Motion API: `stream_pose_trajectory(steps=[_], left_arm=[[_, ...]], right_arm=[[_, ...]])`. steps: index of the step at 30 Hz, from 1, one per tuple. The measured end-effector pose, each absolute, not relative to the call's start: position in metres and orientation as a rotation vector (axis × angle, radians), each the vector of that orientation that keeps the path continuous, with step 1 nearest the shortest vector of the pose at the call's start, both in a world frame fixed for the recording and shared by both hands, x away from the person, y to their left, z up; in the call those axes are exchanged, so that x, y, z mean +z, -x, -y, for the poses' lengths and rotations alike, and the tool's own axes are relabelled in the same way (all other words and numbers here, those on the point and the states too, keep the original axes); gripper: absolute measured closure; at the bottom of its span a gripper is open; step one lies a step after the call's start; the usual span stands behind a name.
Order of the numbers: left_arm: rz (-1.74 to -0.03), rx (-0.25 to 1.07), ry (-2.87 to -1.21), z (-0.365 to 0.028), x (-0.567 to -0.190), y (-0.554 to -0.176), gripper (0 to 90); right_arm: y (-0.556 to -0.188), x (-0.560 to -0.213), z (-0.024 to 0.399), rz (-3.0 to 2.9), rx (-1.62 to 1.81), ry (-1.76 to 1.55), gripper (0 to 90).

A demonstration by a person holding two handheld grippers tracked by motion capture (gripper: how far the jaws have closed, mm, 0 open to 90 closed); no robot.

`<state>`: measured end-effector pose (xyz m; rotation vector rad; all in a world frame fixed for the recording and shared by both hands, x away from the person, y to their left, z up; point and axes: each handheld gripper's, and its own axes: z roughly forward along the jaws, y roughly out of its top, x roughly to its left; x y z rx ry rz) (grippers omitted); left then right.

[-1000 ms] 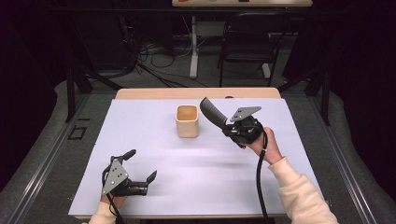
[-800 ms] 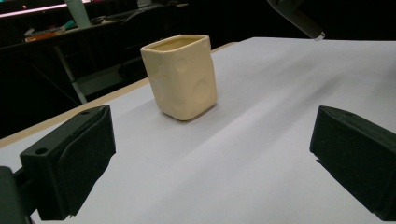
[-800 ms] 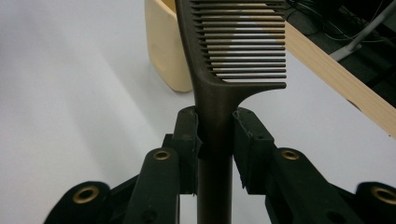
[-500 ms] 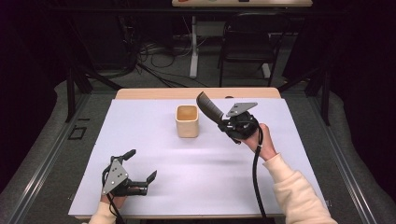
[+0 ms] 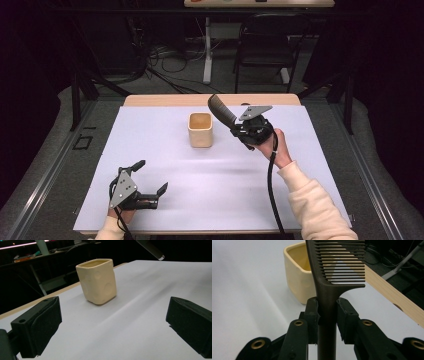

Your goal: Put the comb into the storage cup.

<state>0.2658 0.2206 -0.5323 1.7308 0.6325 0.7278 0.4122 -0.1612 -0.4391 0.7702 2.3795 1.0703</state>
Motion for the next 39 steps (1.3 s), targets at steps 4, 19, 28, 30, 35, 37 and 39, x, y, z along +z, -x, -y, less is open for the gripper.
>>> stream_pose_trajectory(steps=[4,19,28,30,35,37,39], left_arm=[[-0.632,0.729,-1.731,-0.221,-0.532,-0.266,0.0],[-0.628,0.736,-1.731,-0.221,-0.532,-0.266,0.0],[-0.624,0.739,-1.726,-0.221,-0.532,-0.265,0.0],[-0.625,0.737,-1.726,-0.221,-0.532,-0.265,0.0],[-0.623,0.734,-1.723,-0.221,-0.532,-0.265,0.0],[-0.624,0.732,-1.725,-0.221,-0.532,-0.265,0.0],[-0.623,0.731,-1.727,-0.221,-0.532,-0.265,0.0]], right_arm=[[-0.415,-0.437,0.161,-2.367,1.078,-0.778,72.1],[-0.423,-0.432,0.158,-2.334,1.098,-0.793,72.1],[-0.429,-0.430,0.158,-2.312,1.118,-0.812,72.2],[-0.430,-0.429,0.157,-2.306,1.123,-0.814,72.2],[-0.433,-0.428,0.155,-2.304,1.117,-0.811,72.1],[-0.434,-0.428,0.154,-2.301,1.120,-0.809,72.1],[-0.435,-0.427,0.153,-2.298,1.121,-0.811,72.1]])
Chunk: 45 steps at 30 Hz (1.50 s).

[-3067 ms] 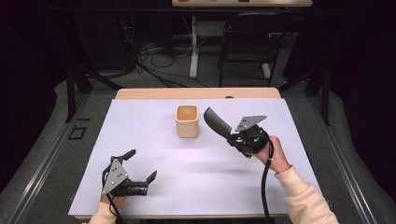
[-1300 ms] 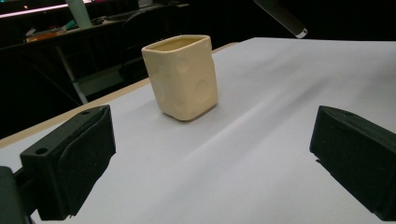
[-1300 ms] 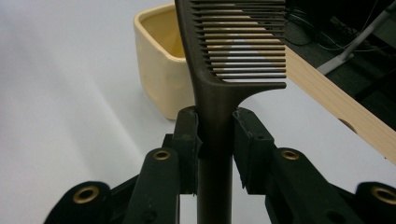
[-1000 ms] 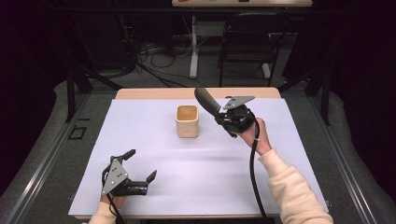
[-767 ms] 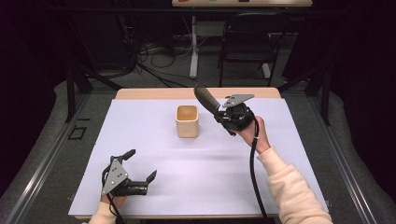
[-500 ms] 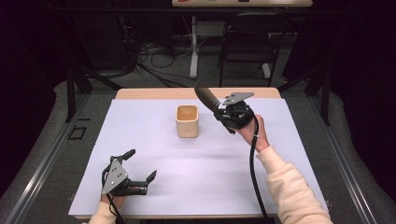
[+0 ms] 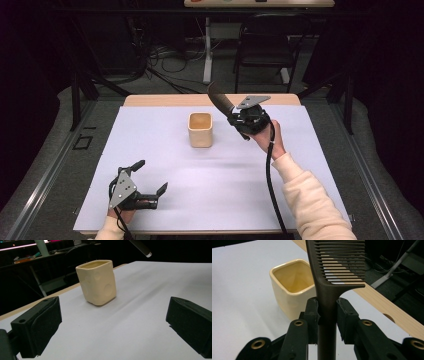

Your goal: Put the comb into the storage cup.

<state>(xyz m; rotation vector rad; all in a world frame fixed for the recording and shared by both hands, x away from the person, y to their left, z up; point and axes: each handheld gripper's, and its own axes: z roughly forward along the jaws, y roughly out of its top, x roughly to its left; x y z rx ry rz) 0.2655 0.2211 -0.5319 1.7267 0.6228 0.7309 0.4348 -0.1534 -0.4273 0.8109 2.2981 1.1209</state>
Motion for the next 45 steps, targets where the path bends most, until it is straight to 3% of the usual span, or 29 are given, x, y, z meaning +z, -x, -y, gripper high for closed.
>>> stream_pose_trajectory(steps=[45], left_arm=[[-0.624,0.733,-1.725,-0.222,-0.532,-0.265,0.0]], right_arm=[[-0.443,-0.414,0.119,-2.192,1.256,-0.786,72.1]])
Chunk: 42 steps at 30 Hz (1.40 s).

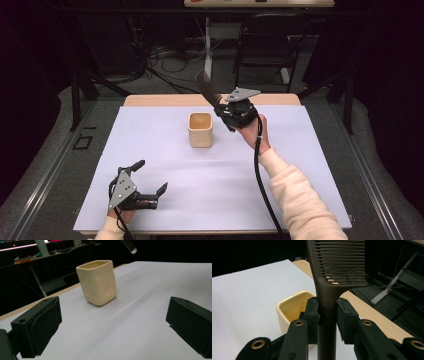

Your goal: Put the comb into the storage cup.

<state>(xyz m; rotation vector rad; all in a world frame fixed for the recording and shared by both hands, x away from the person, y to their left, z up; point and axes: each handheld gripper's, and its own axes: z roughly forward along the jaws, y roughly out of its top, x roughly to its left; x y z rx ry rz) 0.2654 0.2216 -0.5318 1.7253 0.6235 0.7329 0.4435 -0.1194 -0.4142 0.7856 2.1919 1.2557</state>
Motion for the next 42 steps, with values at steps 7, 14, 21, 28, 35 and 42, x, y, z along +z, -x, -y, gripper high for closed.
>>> stream_pose_trajectory(steps=[7,14,21,28,35,42], left_arm=[[-0.626,0.734,-1.726,-0.222,-0.532,-0.265,0.0],[-0.627,0.737,-1.725,-0.222,-0.532,-0.265,0.0],[-0.626,0.737,-1.724,-0.222,-0.532,-0.265,0.0],[-0.626,0.738,-1.724,-0.222,-0.532,-0.265,0.0],[-0.626,0.740,-1.726,-0.222,-0.532,-0.265,0.0],[-0.627,0.739,-1.725,-0.222,-0.532,-0.265,0.0]], right_arm=[[-0.446,-0.415,0.117,-2.185,1.261,-0.787,72.1],[-0.448,-0.414,0.115,-2.169,1.277,-0.796,72.1],[-0.451,-0.414,0.113,-2.155,1.277,-0.805,72.1],[-0.453,-0.412,0.111,-2.140,1.284,-0.808,72.1],[-0.455,-0.410,0.108,-2.123,1.295,-0.808,72.1],[-0.458,-0.408,0.105,-2.118,1.306,-0.807,72.1]])
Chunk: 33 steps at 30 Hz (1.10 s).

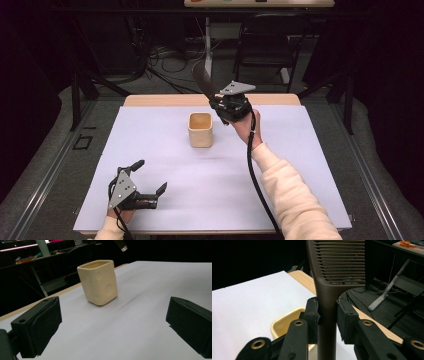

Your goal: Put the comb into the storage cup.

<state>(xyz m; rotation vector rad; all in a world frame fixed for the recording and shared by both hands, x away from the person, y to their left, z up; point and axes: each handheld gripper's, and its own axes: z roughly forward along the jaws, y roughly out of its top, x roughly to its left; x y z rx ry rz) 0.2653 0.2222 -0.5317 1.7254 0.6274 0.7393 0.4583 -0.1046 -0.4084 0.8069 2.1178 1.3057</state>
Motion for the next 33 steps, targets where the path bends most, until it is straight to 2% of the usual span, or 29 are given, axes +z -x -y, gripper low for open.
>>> stream_pose_trajectory(steps=[33], left_arm=[[-0.628,0.737,-1.721,-0.223,-0.532,-0.266,0.0]], right_arm=[[-0.469,-0.406,0.087,-2.083,1.362,-0.784,72.0]])
